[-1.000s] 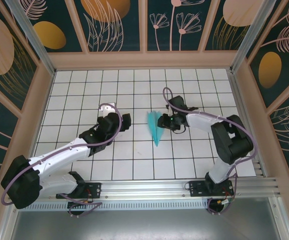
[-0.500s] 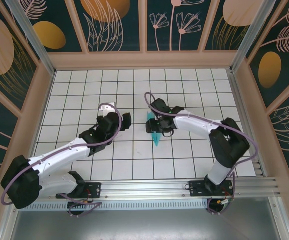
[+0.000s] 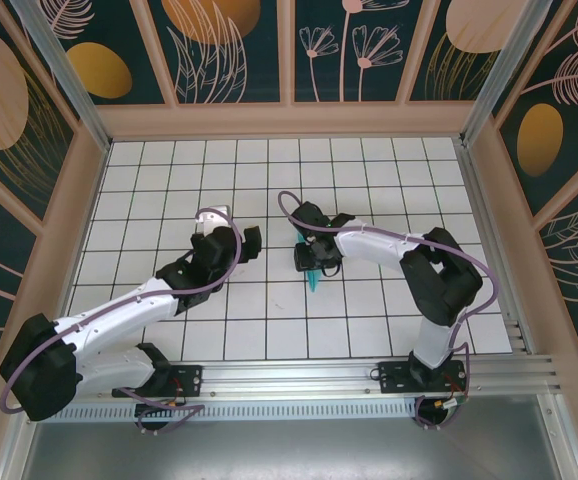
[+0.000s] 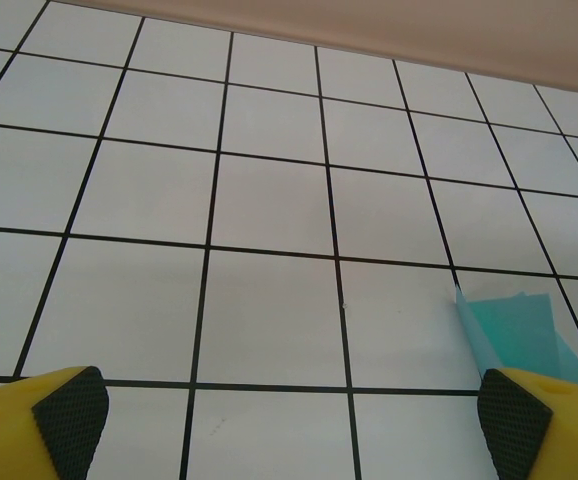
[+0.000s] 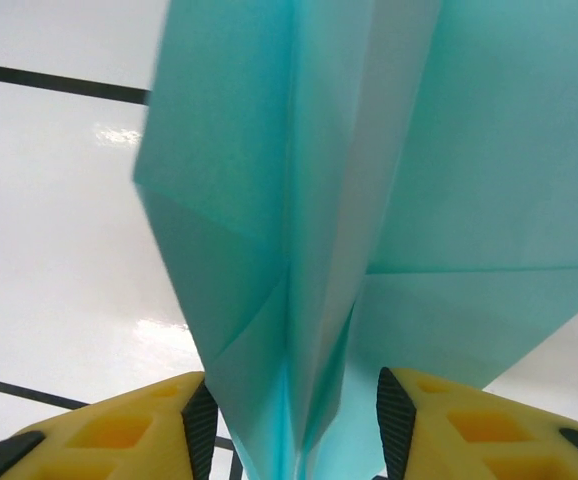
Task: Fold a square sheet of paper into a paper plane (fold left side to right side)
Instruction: Pick up the paper plane at the center of the table.
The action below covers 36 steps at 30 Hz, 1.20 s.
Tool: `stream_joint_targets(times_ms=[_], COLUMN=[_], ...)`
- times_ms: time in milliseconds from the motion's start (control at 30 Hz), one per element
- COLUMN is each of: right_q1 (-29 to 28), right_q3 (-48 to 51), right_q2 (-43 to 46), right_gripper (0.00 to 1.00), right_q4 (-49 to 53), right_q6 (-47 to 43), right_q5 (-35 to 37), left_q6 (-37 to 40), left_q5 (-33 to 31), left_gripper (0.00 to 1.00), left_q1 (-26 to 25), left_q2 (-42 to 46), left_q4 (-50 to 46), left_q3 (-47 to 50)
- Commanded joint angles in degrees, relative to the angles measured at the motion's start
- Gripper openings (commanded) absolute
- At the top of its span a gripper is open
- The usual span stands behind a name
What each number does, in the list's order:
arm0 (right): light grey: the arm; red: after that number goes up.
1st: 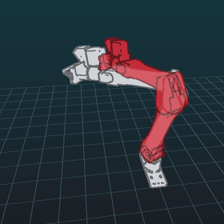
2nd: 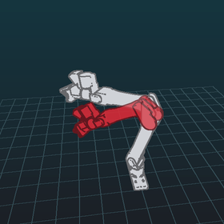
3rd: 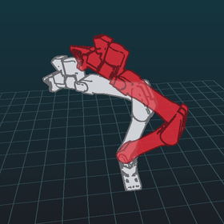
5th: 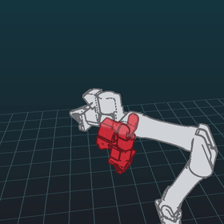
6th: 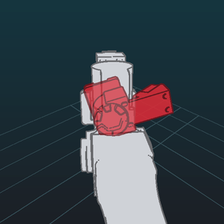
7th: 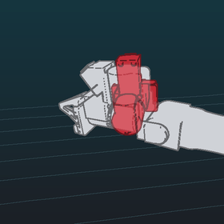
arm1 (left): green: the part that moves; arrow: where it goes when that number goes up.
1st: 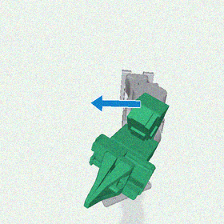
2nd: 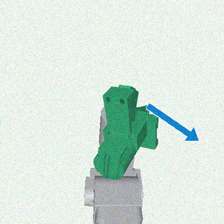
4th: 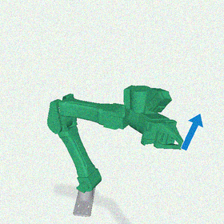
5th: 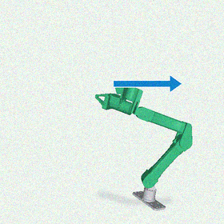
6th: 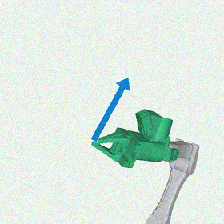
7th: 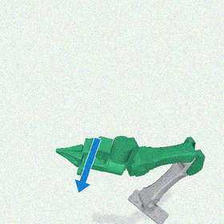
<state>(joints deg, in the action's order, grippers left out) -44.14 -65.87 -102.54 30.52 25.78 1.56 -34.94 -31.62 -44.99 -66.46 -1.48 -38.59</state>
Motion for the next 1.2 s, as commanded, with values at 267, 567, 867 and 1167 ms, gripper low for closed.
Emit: stream_joint_targets(times_ms=[267,567,867,1167], right_q1=[-0.16,-0.16,-0.11,-0.07], right_q3=[-0.84,0.12,0.24,0.72], right_q2=[1.55,2.65,4.18,2.70], right_gripper=[0.47,0.46,0.46,0.45], right_q4=[2.32,2.56,2.97,2.11], right_q6=[-1.08,-1.25,-1.48,-1.60], right_q5=[-0.47,-2.91,-2.46,-2.33], left_q6=[0.84,0.86,0.84,0.92], left_q5=[-0.74,-0.73,-0.51,-0.46], left_gripper=[0.99,0.99,0.98,0.98], left_q1=[0.08,0.08,0.09,0.08], left_q2=[-0.25,-0.34,-0.41,-0.52], left_q4=[1.21,1.30,1.28,1.36], left_q3=[0.11,0.12,0.03,0.02])
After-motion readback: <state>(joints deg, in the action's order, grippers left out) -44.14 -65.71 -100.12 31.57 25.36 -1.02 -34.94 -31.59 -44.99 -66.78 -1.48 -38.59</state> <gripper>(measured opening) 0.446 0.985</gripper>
